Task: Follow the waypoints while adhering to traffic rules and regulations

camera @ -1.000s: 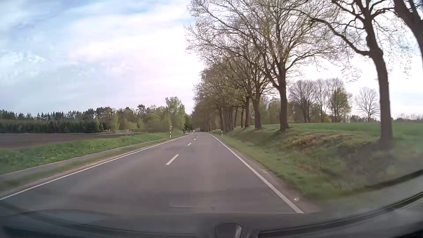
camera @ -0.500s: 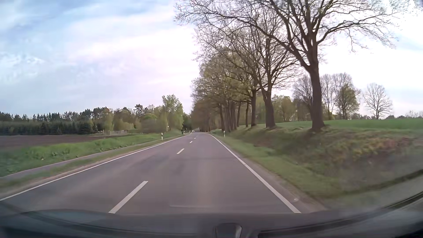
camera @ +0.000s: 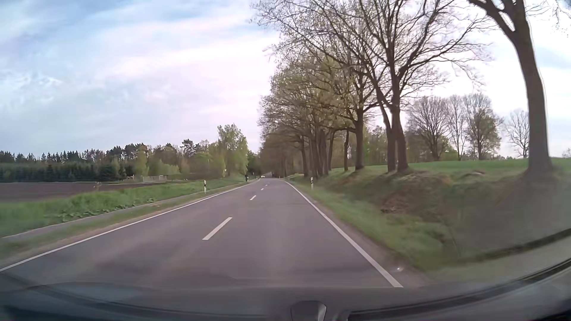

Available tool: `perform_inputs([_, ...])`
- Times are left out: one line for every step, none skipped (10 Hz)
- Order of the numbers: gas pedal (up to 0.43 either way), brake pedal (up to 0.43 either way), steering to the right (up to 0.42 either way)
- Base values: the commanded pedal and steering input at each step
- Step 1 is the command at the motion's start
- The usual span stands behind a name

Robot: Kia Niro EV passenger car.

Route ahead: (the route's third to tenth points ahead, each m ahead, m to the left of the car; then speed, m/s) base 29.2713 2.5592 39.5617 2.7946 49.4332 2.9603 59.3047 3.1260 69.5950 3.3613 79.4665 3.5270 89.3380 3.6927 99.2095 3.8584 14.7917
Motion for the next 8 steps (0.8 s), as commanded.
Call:
perform_inputs([0.118,0.000,-0.011])
perform_inputs([0.130,0.000,-0.012])
perform_inputs([0.138,0.000,-0.011])
perform_inputs([0.138,0.000,-0.011])
perform_inputs([0.138,0.000,-0.009])
perform_inputs([0.138,0.000,-0.006])
perform_inputs([0.130,0.000,-0.005])
perform_inputs([0.130,0.000,-0.005])
